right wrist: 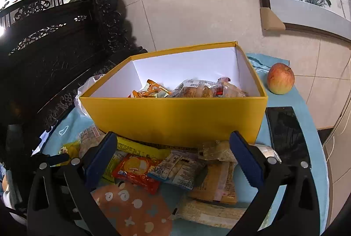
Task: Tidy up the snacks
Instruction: 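Return both grippers to the pile and grasp the clear white-snack bag with left gripper, then lift the clear snack bag with left gripper while right gripper grasps the long clear grain-bar bag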
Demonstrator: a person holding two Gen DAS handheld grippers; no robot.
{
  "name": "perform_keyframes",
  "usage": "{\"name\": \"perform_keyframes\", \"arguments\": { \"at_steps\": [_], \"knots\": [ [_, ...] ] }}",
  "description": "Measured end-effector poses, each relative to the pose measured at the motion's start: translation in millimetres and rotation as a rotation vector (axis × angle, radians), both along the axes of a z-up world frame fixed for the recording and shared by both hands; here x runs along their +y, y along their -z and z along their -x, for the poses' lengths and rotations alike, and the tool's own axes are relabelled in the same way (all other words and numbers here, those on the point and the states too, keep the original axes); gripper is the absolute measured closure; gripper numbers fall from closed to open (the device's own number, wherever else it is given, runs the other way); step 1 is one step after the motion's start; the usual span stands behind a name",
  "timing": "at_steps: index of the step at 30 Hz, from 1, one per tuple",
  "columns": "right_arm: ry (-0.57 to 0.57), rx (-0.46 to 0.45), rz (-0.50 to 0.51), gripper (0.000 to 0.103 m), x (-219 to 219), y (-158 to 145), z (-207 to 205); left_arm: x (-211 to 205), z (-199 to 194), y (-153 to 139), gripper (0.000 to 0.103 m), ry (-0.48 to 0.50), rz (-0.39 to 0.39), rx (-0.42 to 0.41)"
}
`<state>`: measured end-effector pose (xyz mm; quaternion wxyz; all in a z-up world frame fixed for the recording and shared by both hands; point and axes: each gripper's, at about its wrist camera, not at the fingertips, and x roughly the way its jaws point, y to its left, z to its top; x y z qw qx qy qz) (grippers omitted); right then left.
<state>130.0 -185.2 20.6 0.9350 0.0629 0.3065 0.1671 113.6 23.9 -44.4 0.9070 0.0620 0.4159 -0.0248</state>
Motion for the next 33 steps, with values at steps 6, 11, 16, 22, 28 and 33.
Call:
{"name": "perform_keyframes", "arguments": {
  "at_steps": [6,11,16,22,28,33],
  "knots": [
    [-0.021,0.016,0.017,0.001,5,5,-2,-3,-9,21,0.008,0.030,-0.001,0.042],
    [-0.009,0.034,0.017,0.001,4,9,-6,8,-4,16,0.055,0.044,0.110,0.046],
    [-0.008,0.034,0.019,0.001,5,8,-6,20,4,7,0.065,0.011,0.201,0.050],
    [-0.027,0.043,0.077,0.001,-6,1,1,16,9,-7,0.066,0.028,0.203,0.011],
    [0.012,0.133,0.245,0.001,-22,26,15,13,10,-12,0.066,0.049,0.207,0.007],
    [-0.062,0.143,0.363,0.001,-10,48,30,12,8,-2,0.065,0.054,0.210,0.036]
  ]
}}
